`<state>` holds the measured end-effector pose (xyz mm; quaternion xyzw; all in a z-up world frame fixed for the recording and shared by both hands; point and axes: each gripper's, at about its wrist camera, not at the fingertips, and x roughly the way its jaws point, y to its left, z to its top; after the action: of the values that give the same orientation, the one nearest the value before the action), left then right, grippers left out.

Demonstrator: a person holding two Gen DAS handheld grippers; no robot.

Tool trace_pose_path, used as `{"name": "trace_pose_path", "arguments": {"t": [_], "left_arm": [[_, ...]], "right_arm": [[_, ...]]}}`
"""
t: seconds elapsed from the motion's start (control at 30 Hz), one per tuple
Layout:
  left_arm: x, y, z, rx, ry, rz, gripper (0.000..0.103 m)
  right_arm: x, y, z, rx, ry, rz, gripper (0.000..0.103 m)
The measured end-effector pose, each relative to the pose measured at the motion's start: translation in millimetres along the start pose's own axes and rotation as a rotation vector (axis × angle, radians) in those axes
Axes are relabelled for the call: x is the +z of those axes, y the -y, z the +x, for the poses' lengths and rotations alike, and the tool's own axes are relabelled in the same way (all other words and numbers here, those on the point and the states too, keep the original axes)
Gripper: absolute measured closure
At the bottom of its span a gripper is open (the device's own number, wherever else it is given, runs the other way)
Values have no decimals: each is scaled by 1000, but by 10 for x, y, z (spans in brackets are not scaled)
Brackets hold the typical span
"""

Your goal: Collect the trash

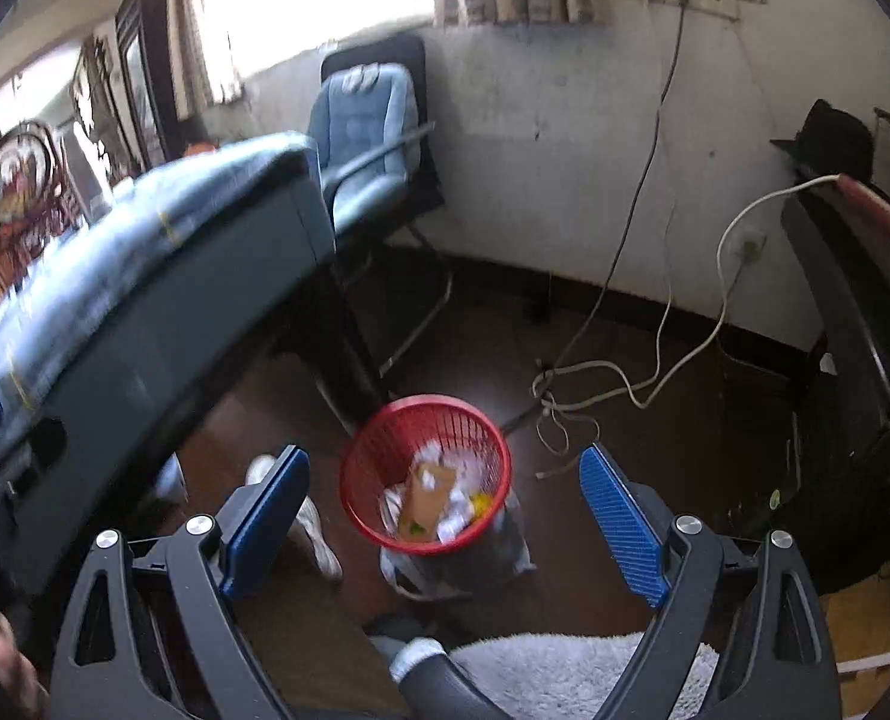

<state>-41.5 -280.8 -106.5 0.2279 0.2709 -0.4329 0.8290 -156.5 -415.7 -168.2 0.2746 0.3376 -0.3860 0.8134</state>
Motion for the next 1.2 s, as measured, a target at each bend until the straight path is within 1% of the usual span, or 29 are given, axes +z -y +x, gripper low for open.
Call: {"name": "trace_pose_path", "arguments": {"t": [0.1,0.2,0.3,0.43,0.6,0.73,1.2], "left_arm": [[-24,76,113,12,-33,6,7],[-36,151,223,1,-67,7,7],[-51,212,329,-7,-96,3,7],[-103,297,453,2,-129,23,7],[-180,321,579,-7,-164,30,7],[-241,320,674,-3,-190,28,7],[-260,319,725,-10,-206,16,7]], "right_arm": [[-72,74,102,2,-28,-8,13],[-93,154,187,2,-41,-4,13],[-92,242,261,1,-46,25,13],[-118,341,369,7,-71,71,13],[-191,268,466,-2,-83,36,13],[-225,221,499,-18,-75,7,13],[-206,216,482,-8,-73,3,13]]}}
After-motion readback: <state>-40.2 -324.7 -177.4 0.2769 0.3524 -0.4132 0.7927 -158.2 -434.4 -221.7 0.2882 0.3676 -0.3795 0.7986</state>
